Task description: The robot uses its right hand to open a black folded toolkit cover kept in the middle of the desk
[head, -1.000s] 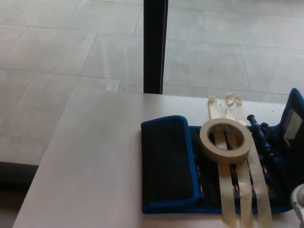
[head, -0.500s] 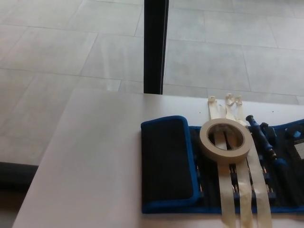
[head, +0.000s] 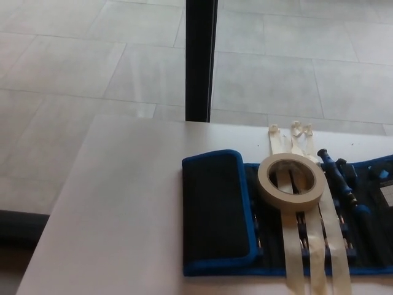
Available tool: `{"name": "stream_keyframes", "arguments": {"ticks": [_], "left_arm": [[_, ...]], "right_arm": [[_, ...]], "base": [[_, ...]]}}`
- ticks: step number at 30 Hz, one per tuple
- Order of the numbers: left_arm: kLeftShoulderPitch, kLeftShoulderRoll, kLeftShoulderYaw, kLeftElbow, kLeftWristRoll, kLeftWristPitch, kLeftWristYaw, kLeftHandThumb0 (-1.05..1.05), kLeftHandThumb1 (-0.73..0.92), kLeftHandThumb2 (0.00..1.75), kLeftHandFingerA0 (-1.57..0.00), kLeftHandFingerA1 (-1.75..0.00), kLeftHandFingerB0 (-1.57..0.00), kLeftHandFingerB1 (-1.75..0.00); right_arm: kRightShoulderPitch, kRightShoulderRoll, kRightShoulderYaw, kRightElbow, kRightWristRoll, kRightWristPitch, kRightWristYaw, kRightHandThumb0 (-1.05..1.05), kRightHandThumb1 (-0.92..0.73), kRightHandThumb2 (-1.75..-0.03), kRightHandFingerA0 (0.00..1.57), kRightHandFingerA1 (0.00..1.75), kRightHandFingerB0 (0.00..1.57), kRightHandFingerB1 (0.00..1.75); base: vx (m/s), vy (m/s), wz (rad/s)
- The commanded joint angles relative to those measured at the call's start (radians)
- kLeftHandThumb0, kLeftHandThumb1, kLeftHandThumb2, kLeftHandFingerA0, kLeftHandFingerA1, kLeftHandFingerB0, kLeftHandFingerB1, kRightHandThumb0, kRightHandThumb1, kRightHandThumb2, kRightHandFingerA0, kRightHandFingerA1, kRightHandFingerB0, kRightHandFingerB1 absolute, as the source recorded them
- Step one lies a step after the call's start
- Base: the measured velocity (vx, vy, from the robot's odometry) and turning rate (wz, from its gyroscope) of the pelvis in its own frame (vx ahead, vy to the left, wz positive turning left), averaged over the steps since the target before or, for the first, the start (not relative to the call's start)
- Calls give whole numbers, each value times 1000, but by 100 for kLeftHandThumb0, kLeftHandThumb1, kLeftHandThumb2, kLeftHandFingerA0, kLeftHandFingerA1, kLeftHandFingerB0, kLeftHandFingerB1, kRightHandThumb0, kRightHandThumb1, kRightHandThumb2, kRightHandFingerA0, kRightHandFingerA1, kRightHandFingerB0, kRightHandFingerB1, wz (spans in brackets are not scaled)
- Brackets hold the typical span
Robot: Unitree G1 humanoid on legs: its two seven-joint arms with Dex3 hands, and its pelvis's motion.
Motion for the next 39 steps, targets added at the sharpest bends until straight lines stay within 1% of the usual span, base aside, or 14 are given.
{"name": "stream_keyframes", "arguments": {"ticks": [1,2,3,4,5,16,19,24,25,26,27,28,38,39], "left_arm": [[19,59,16,4,-28,7,-14,-69,76,62,-49,-67,-42,-49],[17,58,18,9,-29,6,-11,-68,57,97,-48,-70,-40,-59],[15,58,18,11,-28,7,-7,-69,75,62,-50,-66,-42,-49],[14,60,13,11,-24,9,-9,-69,58,98,-46,-69,-38,-59],[12,63,6,9,-18,11,-12,-69,76,62,-49,-66,-43,-48],[7,54,-11,15,-5,4,-24,-69,77,63,-48,-68,-40,-49],[26,41,-8,10,-12,-5,-23,-67,78,62,-46,-67,-39,-48],[35,45,-35,10,7,-4,-10,-70,78,63,-48,-66,-43,-49],[34,42,-31,10,-1,0,-11,-70,77,63,-48,-66,-43,-49],[30,40,-24,16,-11,3,-17,-69,59,98,-45,-69,-37,-59],[28,40,-17,18,-20,6,-21,-69,58,98,-45,-71,-36,-59],[28,40,-16,18,-21,9,-17,-69,76,63,-49,-70,-43,-52],[24,40,-23,27,-15,24,15,-65,78,63,-49,-72,-41,-53],[17,39,-26,29,-11,28,26,-65,61,100,-51,-72,-39,-60]], "right_arm": [[27,-288,-102,243,195,111,316,-70,-76,-64,88,128,34,89],[50,-254,-147,267,247,109,348,-71,-77,-62,69,99,16,60],[67,-224,-171,293,277,88,369,-71,-59,-97,66,87,19,61],[77,-210,-183,307,292,78,387,-70,-79,-64,61,95,12,58],[98,-185,-195,314,311,73,424,-70,-81,-64,52,88,7,55],[72,6,-272,362,415,-5,408,-69,-79,-63,35,102,16,61],[67,48,-272,372,412,-51,371,-68,-77,-63,48,105,29,67],[104,83,-247,359,425,-42,402,-71,-75,-63,59,106,16,68],[110,84,-242,352,426,-50,399,-71,-60,-107,72,99,41,76],[118,91,-231,339,420,-54,393,-73,-74,-61,68,103,35,78],[130,99,-211,323,413,-48,399,-73,-76,-63,64,97,26,73],[139,104,-196,317,413,-47,409,-73,-76,-63,65,93,28,70],[176,109,-75,355,436,-131,514,-71,-76,-63,60,88,28,58],[186,103,-54,353,425,-124,515,-71,-78,-62,59,86,29,56]], "base": [[0,0,0],[0,0,0],[0,0,0],[0,0,0],[0,0,0],[0,0,0],[0,0,0],[0,0,0],[0,0,0],[0,0,0],[0,0,0],[0,0,0],[0,0,0],[0,0,0]]}}
